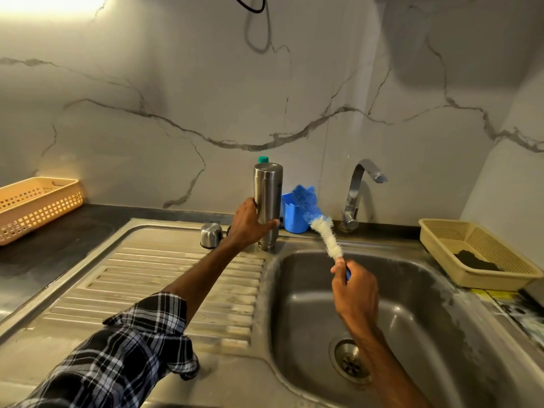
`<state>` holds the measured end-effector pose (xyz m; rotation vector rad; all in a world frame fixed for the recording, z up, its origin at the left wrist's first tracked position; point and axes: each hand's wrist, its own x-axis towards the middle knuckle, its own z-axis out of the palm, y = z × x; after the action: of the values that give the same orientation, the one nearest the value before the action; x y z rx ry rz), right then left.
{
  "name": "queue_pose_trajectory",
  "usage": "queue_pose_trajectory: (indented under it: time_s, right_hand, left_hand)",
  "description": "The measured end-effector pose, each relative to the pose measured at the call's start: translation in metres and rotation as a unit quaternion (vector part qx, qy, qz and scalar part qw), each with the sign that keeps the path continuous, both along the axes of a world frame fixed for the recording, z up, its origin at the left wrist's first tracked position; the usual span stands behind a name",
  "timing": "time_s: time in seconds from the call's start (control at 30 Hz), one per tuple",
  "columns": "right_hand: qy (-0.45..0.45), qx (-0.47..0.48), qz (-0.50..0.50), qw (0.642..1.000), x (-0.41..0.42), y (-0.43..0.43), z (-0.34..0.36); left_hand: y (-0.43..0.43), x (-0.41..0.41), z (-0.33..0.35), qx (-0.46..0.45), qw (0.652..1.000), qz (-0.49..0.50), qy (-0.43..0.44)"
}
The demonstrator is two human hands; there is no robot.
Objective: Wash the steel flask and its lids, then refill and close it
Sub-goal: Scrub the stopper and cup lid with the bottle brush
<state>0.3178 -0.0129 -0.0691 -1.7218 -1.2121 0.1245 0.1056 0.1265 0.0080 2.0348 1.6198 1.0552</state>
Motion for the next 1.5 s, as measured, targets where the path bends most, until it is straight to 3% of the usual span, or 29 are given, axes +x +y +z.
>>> queue_pose_trajectory:
  time_s: [0.07,0.13,0.2,0.3,0.43,0.63,0.77,0.87,1.03,1.23,1.43,1.5]
  right_hand:
    - [0.006,0.002,-0.001,1.0,0.0,-0.001,0.001]
    - [0.004,0.0,-0.002,1.0,0.0,0.0,0.001]
    - [-0.005,-0.006,-0.001,1.0,-0.001,0.001,0.0]
    - [-0.013,-0.004,-0.006,1.0,-0.001,0.001,0.0]
    - [-0.009,0.002,-0.015,1.0,0.001,0.001,0.001]
    - [-0.022,-0.01,-0.017,1.0,0.0,0.0,0.001]
    - [-0.025,-0.009,-0.035,0.999,0.0,-0.001,0.007]
    - [-0.017,-0.008,-0.032,0.999,0.001,-0.003,0.007]
    - [-0.003,0.014,-0.038,0.999,0.004,-0.011,0.013]
    - [0.051,0.055,-0.037,0.996,0.012,-0.035,0.022]
    - [0.121,0.002,0.039,0.992,0.03,-0.069,0.026]
    - [0.136,-0.023,0.059,0.989,0.037,-0.078,0.026]
  left_hand:
    - [0.0,-0.008,0.0,-0.015,0.993,-0.002,0.115]
    - [-0.003,-0.017,0.003,-0.035,0.963,0.024,0.264]
    - [-0.005,-0.026,0.004,-0.057,0.933,0.033,0.353]
    - [-0.006,-0.034,-0.003,-0.094,0.908,0.024,0.408]
    - [-0.009,-0.037,-0.013,-0.067,0.896,0.039,0.436]
    - [-0.021,-0.038,-0.01,-0.004,0.936,0.06,0.347]
    - [-0.031,-0.045,-0.013,0.028,0.989,0.061,0.132]
    - [-0.057,-0.045,-0.01,-0.006,0.999,0.029,-0.02]
    - [-0.119,-0.026,-0.01,-0.105,0.97,-0.116,-0.184]
    - [-0.152,0.022,-0.017,-0.169,0.933,-0.226,-0.225]
    - [-0.153,0.048,-0.026,-0.249,0.873,-0.268,-0.323]
    - [-0.153,0.047,-0.033,-0.254,0.867,-0.279,-0.324]
